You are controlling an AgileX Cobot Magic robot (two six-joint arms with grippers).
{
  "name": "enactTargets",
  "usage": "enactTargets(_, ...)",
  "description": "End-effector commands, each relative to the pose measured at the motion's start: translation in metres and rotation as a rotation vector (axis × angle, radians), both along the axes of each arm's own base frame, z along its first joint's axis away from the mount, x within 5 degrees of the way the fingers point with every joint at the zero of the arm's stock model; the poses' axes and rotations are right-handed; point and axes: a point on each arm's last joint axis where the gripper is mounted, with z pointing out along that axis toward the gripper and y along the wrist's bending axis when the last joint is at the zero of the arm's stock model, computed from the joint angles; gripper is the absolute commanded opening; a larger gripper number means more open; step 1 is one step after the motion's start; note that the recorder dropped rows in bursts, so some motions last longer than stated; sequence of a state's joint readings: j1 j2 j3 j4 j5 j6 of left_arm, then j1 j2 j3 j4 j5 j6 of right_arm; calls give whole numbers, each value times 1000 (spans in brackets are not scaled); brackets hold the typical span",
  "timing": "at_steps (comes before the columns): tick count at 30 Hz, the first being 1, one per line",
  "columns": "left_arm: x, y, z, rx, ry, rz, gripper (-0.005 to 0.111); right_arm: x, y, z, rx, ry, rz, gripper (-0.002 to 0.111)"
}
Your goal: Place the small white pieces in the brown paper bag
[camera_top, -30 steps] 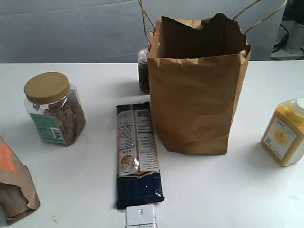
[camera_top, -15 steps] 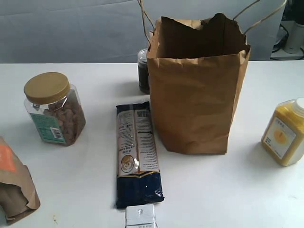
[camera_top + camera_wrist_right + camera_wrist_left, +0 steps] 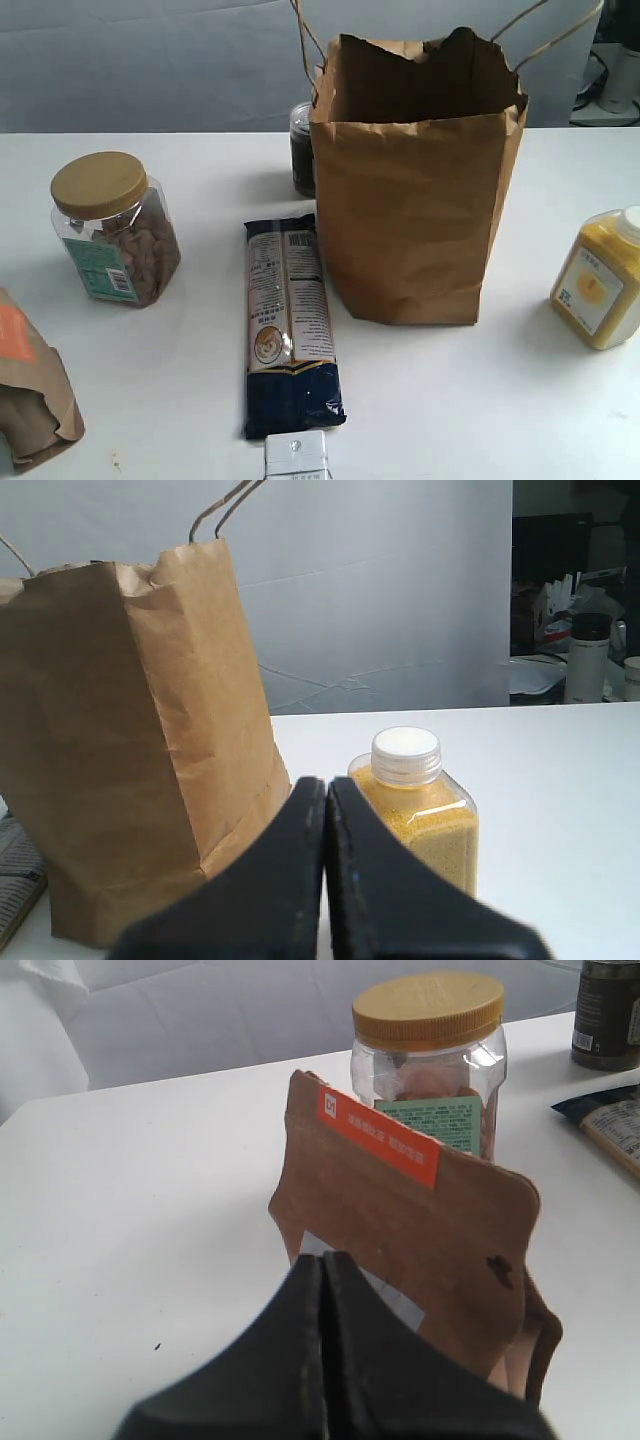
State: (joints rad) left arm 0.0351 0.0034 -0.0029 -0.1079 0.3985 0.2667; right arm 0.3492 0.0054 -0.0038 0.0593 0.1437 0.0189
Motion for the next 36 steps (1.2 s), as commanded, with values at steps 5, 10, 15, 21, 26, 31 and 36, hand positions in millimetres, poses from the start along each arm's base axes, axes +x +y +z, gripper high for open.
enactTargets(5,0,-1,0,-11,-7,-7,0,0,0,-1,-6,-8,0,0)
enactTargets(10,0,-1,0,-11,-7,-7,0,0,0,-1,-6,-8,0,0)
enactTargets(15,0,-1,0,-11,-7,-7,0,0,0,-1,-6,-8,0,0)
enactTargets(21,0,-1,0,-11,-7,-7,0,0,-1,-1,-6,-8,-8,0)
enactTargets(26,0,-1,0,-11,-7,-7,0,1,-3,-1,-6,-7,-56,0)
enactTargets(31,0,-1,0,-11,-7,-7,0,1,-5,-1,-6,-7,-84,0)
enactTargets(36,0,-1,0,-11,-7,-7,0,1,-5,-1,-6,-7,-84,0)
